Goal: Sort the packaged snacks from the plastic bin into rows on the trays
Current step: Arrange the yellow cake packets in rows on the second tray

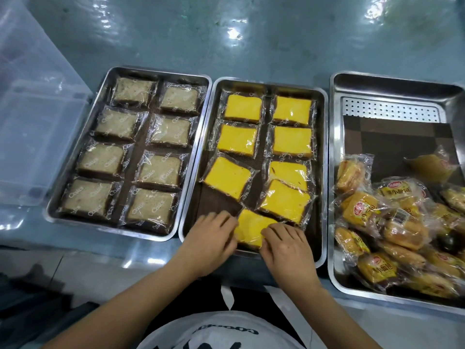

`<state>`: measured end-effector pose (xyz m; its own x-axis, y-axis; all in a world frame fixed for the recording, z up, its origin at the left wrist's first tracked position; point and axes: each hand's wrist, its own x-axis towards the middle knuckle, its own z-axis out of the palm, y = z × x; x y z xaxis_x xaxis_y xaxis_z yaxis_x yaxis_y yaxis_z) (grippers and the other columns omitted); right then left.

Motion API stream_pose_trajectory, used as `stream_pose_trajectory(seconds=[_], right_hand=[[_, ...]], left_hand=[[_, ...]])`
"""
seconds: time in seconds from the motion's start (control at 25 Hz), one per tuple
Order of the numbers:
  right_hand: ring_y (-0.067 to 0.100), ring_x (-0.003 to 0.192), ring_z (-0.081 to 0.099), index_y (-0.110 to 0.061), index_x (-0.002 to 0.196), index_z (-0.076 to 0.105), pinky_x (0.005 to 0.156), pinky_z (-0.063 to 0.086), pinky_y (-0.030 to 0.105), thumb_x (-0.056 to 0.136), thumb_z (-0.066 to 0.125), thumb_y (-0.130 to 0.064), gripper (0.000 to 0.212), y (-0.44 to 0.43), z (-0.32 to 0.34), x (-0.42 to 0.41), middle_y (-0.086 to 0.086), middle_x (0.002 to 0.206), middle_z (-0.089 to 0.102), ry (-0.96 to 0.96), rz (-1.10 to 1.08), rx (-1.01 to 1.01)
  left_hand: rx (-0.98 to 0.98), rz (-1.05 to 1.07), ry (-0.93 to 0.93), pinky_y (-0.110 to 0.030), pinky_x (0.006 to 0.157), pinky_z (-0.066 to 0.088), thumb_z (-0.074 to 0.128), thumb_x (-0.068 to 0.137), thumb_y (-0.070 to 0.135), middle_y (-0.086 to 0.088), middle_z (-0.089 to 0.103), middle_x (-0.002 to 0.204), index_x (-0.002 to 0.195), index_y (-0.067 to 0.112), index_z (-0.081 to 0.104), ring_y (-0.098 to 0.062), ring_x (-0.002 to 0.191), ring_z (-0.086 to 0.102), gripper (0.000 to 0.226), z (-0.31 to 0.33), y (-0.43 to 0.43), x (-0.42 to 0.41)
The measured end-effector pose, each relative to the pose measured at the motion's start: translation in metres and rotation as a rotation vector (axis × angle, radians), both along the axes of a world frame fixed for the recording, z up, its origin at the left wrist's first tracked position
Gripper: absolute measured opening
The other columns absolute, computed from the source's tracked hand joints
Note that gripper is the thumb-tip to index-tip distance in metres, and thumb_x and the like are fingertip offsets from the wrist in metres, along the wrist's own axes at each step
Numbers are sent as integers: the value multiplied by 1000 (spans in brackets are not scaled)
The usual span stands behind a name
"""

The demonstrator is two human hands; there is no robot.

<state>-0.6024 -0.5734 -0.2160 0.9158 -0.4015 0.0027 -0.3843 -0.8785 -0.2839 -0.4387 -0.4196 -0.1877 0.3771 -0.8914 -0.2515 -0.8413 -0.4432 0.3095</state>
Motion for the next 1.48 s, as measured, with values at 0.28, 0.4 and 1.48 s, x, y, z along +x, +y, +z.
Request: stream_pose_trajectory(seconds=[0.28,0.4,1.48], right_hand=[[24,110,61,-22,115,72,94,42,37,85,58,-23,34,3,-7,-2,0,113,68,7,15,-63],[24,110,62,-22,116,73,95,40,36,84,59,-23,34,0,-8,-4,0,114,69,-4,27,-65],[12,147,32,-30,148,47,122,15,46,104,36,-41,46,19,-10,24,-5,156,42,99,247,117]], left_hand=[[133,47,-85,-47,121,20,15,95,50,-4,29,162,148,27,41,-30,149,23,63,-13,-19,52],[122,46,-52,-45,121,19,14,94,51,-5,26,162,151,28,37,-30,150,21,66,-16,-23,54],[23,55,-94,-41,114,38,37,100,41,-5,55,141,137,17,56,-26,132,48,48,-18,43,-5]])
